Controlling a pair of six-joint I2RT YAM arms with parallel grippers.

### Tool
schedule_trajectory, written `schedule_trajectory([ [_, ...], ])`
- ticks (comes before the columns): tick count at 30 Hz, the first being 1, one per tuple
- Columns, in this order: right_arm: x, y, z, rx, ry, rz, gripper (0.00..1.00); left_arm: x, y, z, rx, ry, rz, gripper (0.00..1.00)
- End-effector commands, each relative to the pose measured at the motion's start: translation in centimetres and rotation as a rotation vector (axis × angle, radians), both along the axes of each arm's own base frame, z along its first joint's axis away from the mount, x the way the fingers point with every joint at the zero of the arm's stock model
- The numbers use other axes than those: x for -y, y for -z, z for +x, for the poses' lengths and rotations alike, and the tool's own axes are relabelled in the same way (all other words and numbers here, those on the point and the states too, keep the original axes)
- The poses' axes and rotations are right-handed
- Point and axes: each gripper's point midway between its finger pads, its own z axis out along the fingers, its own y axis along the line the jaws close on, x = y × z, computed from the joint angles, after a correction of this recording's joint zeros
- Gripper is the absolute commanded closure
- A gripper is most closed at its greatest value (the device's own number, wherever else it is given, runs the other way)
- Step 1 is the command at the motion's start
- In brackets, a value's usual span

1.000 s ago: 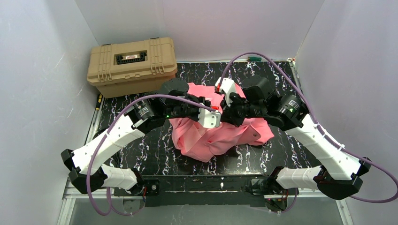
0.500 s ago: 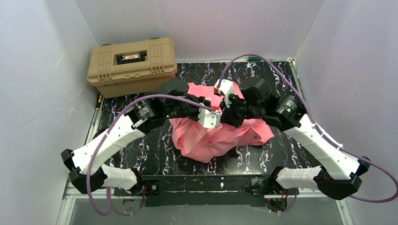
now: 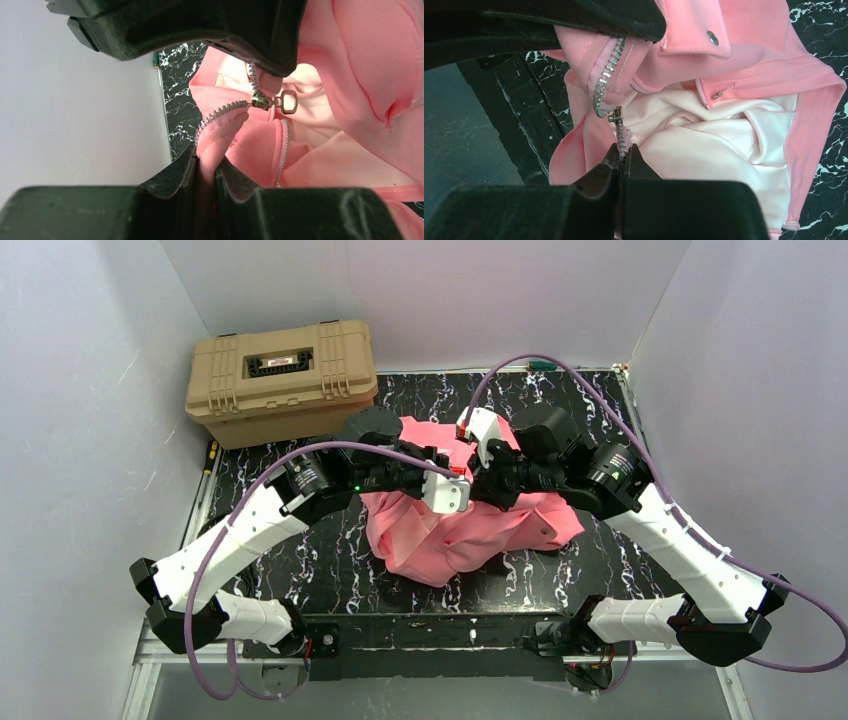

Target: Zip up the jacket

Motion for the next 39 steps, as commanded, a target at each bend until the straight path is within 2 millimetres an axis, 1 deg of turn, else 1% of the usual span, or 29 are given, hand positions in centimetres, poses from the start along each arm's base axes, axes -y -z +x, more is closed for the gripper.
schedule_trajectory([
  [1, -0.4, -3.7, 0.7, 0.108, 0.007, 0.095, 0.99, -0.4, -1.5, -0.9, 0.024, 0.030, -0.036, 1.00],
  [4, -0.4, -4.0, 0.9, 0.120, 0.018, 0.104, 0.99, -0.4, -1.4, -0.9, 0.021, 0.032, -0.034, 1.00],
  [7, -0.5, -4.5, 0.7, 0.125, 0.009, 0.128, 0.99, -0.4, -1.3, -0.9, 0.020, 0.031, -0.030, 1.00],
  [13, -0.4, -4.3, 0.1, 0.110, -0.005, 0.132, 0.99, -0.4, -1.2, -0.9, 0.021, 0.032, -0.030, 1.00],
  [19, -0.2, -2.8, -0.5, 0.068, -0.031, 0.096, 0.99, -0.4, -1.3, -0.9, 0.025, 0.032, -0.031, 1.00],
  [21, -0.2, -1.9, -0.5, 0.050, -0.030, 0.068, 0.99, -0.4, -1.4, -0.9, 0.028, 0.030, -0.036, 1.00],
  [23, -0.3, -1.5, -0.4, 0.044, -0.030, 0.053, 0.99, -0.4, -1.5, -0.8, 0.033, 0.028, -0.039, 1.00],
  [29, -0.6, -1.4, 0.1, 0.050, -0.023, 0.058, 0.99, -0.4, -1.8, -0.8, 0.036, 0.024, -0.053, 1.00],
  [32, -0.8, -2.0, 0.3, 0.063, -0.016, 0.073, 0.99, -0.4, -1.7, -0.8, 0.034, 0.023, -0.052, 1.00],
  [39, -1.0, -2.4, 0.3, 0.067, -0.021, 0.090, 0.99, -0.4, -1.6, -0.9, 0.031, 0.023, -0.051, 1.00],
])
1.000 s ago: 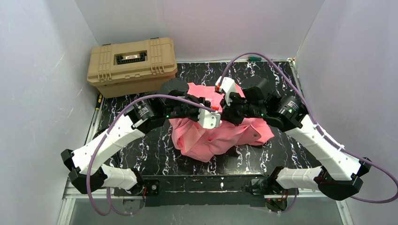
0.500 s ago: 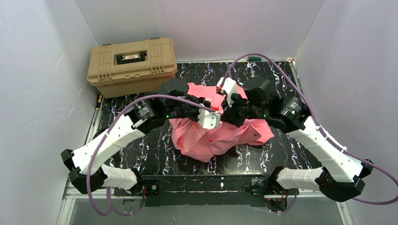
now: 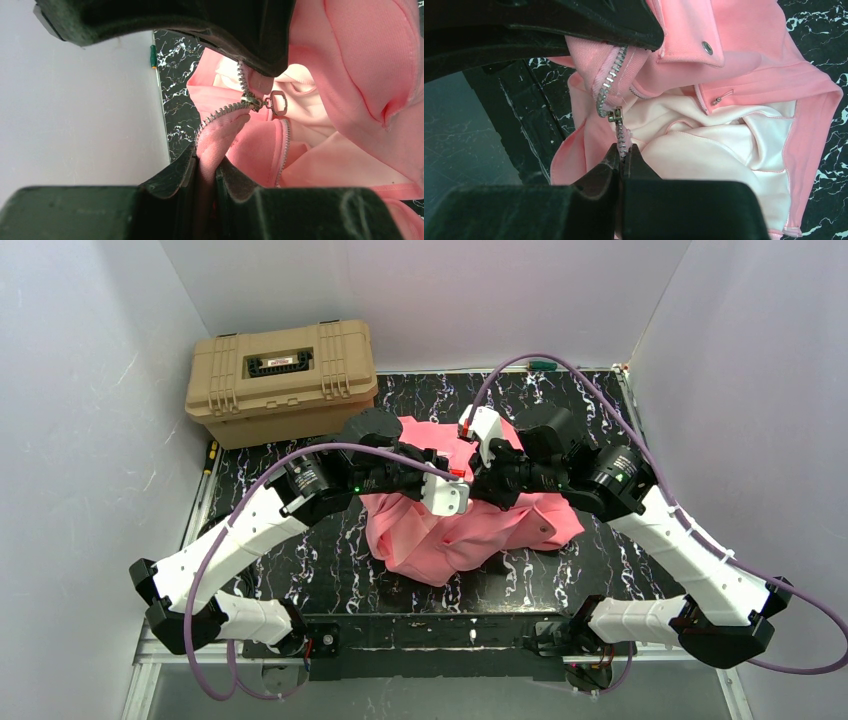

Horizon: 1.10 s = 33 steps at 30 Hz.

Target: Zip up the jacket

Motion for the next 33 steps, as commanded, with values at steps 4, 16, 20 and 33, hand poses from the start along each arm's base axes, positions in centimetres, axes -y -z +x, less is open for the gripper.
schedule_trajectory([
  [4, -0.8, -1.0, 0.0, 0.034, -0.025, 0.048, 0.99, -0.4, -2.0, -0.6, 0.034, 0.013, -0.058, 1.00],
  [16, -0.6, -0.9, 0.2, 0.045, -0.012, 0.050, 0.99, -0.3, -2.1, -0.6, 0.030, 0.008, -0.066, 1.00],
  [20, -0.6, -1.8, 0.3, 0.061, -0.009, 0.069, 0.99, -0.3, -2.1, -0.6, 0.029, 0.009, -0.066, 1.00],
  [33, -0.5, -3.0, -0.4, 0.069, -0.024, 0.109, 0.99, -0.1, -2.0, -0.5, 0.027, 0.011, -0.061, 1.00],
])
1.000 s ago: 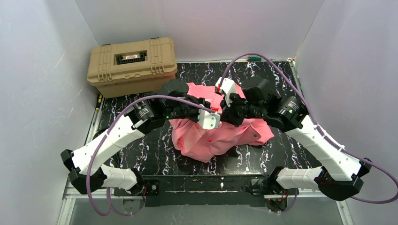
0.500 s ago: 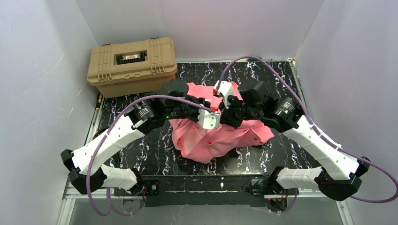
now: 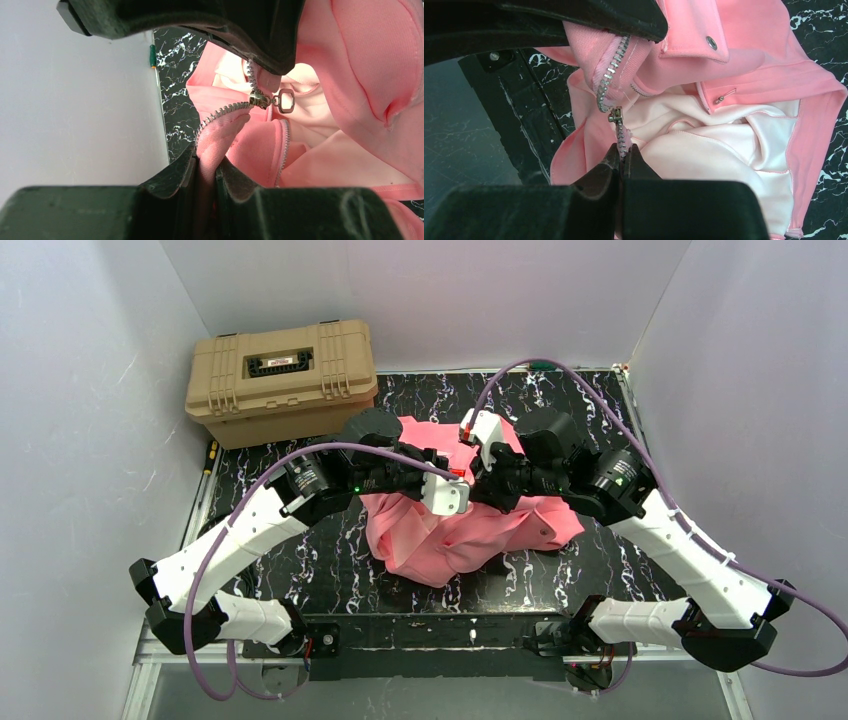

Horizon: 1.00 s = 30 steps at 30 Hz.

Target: Zip up the jacket

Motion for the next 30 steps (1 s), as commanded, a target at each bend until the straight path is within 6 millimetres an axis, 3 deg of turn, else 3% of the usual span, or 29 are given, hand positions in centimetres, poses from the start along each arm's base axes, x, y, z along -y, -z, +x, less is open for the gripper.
schedule_trajectory([
  [1, -0.62, -3.73, -0.19, 0.071, -0.022, 0.108, 0.99, -0.06, -1.97, -0.48, 0.032, 0.014, -0.057, 1.00],
  [30, -1.29, -4.09, 0.35, 0.086, -0.029, 0.115, 0.99, -0.19, -1.97, -0.76, 0.036, 0.028, -0.056, 1.00],
])
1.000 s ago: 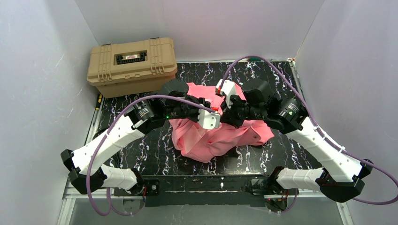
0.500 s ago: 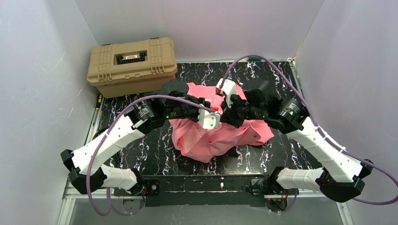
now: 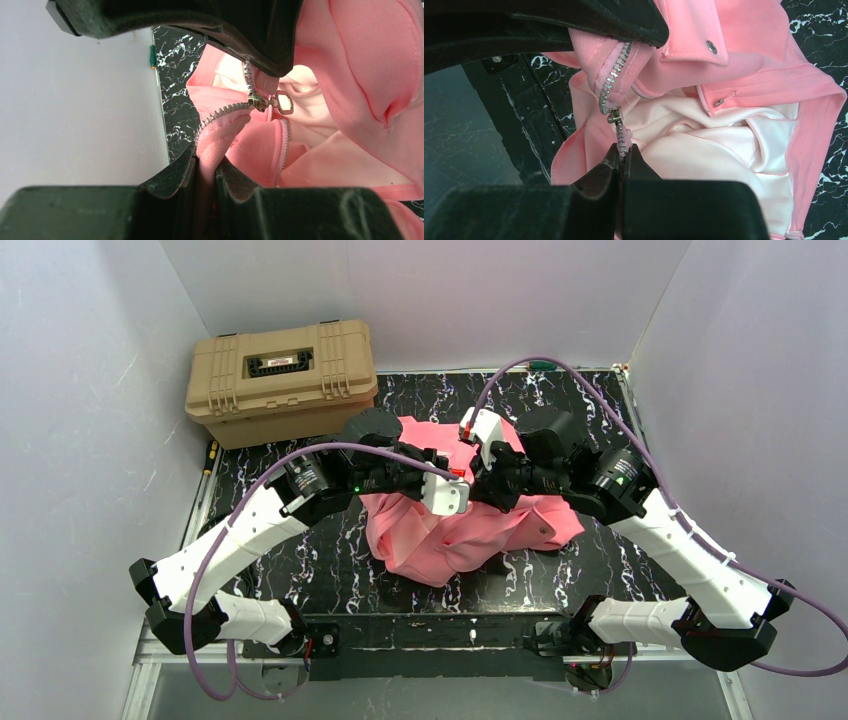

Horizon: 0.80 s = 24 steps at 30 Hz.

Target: Zip up the jacket

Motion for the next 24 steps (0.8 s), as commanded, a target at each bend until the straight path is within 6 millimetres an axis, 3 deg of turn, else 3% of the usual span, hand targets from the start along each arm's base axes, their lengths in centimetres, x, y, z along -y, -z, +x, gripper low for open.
schedule_trajectory([
  [1, -1.2, -3.7, 0.4, 0.083, -0.023, 0.106, 0.99, -0.2, -1.9, -0.8, 0.035, 0.028, -0.055, 1.00],
  [11, -1.5, -4.5, 0.6, 0.102, -0.015, 0.140, 0.99, -0.3, -1.6, -0.9, 0.033, 0.039, -0.039, 1.00],
  [24, 0.0, -4.3, 0.3, 0.101, 0.013, 0.107, 0.99, -0.4, -1.0, -1.2, 0.033, 0.060, -0.009, 1.00],
])
